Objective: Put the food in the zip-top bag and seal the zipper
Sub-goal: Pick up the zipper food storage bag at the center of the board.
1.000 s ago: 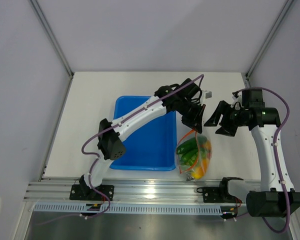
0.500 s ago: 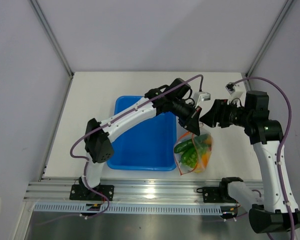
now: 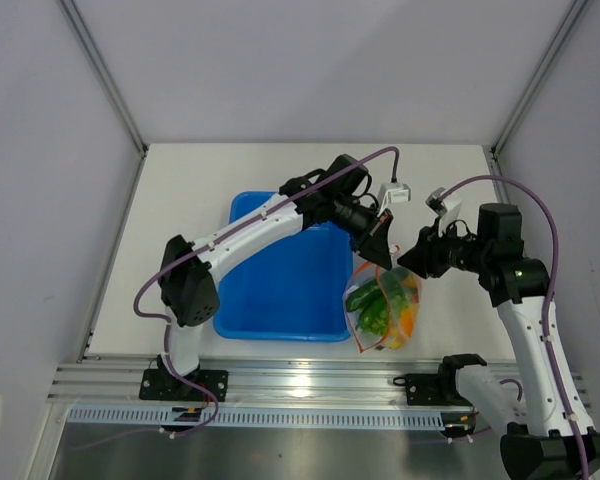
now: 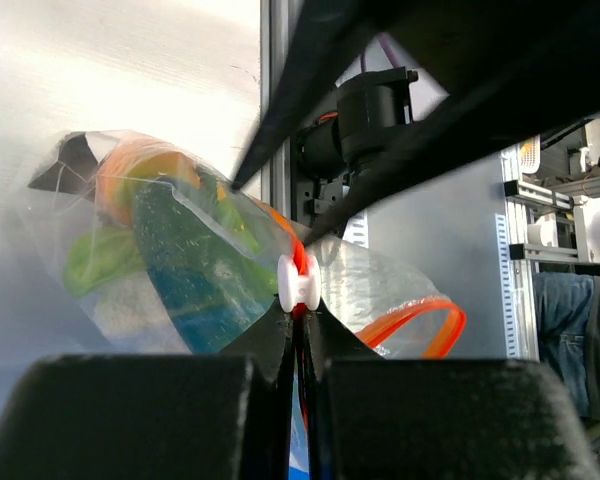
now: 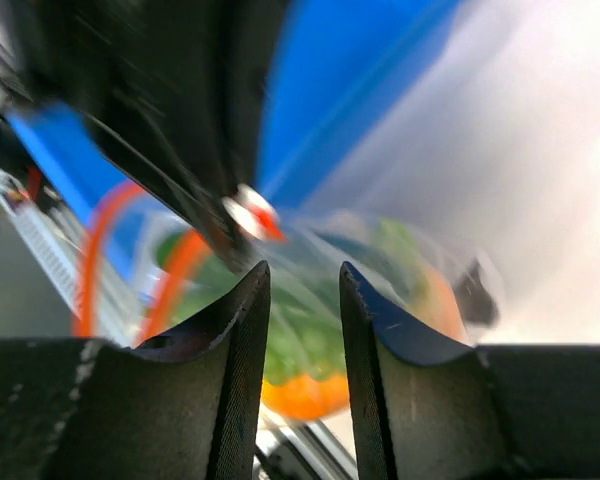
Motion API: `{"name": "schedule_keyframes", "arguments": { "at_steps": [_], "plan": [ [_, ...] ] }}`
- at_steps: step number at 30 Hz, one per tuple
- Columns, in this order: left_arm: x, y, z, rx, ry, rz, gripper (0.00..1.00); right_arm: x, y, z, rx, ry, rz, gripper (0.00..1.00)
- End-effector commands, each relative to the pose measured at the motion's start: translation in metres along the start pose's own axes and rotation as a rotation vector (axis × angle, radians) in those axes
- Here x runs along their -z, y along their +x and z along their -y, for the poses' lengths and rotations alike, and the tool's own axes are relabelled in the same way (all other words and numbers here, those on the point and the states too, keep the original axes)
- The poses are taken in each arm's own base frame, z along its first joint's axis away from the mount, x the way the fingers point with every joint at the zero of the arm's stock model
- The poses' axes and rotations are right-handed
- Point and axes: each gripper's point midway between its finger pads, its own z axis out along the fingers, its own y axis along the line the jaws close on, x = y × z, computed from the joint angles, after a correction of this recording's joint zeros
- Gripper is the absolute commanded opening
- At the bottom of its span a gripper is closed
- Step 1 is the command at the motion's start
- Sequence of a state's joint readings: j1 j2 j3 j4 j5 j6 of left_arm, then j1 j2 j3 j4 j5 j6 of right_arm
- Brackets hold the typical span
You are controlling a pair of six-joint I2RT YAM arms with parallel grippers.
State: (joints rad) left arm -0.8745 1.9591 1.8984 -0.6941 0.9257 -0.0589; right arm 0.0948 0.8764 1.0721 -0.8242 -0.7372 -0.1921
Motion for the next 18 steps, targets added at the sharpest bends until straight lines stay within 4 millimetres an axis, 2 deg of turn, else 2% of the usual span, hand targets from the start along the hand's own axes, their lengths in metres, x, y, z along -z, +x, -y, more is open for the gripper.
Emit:
{"name": "schedule_keyframes", "arguments": {
  "at_steps": [1,2,4,5,7,13,15,18],
  "plan": [
    [0.029,-0.025,0.034,-0.159,0.063,0.086,0.0,-0.007,0.004,0.025,0.138,0.065,0.015,0.36],
    [0.03,-0.026,0.034,-0.159,0.066,0.089,0.0,-0.008,0.009,0.027,0.128,0.045,0.02,0.39],
    [0.032,-0.027,0.036,-0.162,0.074,0.093,0.0,-0.009,0.002,0.022,0.155,0.01,0.068,0.44],
    [0.033,-0.027,0.035,-0.183,0.075,0.093,0.0,-0.008,0.001,0.021,0.172,-0.008,0.079,0.51],
    [0.034,-0.025,0.032,-0.179,0.075,0.084,0.0,-0.008,0.001,0.013,0.186,-0.065,0.088,0.55],
    [0.035,-0.027,0.032,-0.178,0.095,0.076,0.0,-0.008,-0.001,0.009,0.367,-0.129,0.12,0.56],
    [0.034,-0.026,0.031,-0.173,0.1,0.073,0.0,-0.005,-0.005,0.016,0.415,-0.123,0.149,0.57],
    [0.035,-0.027,0.033,-0.175,0.108,0.077,0.0,-0.01,-0.004,0.011,0.457,-0.214,0.16,0.55]
  ]
}}
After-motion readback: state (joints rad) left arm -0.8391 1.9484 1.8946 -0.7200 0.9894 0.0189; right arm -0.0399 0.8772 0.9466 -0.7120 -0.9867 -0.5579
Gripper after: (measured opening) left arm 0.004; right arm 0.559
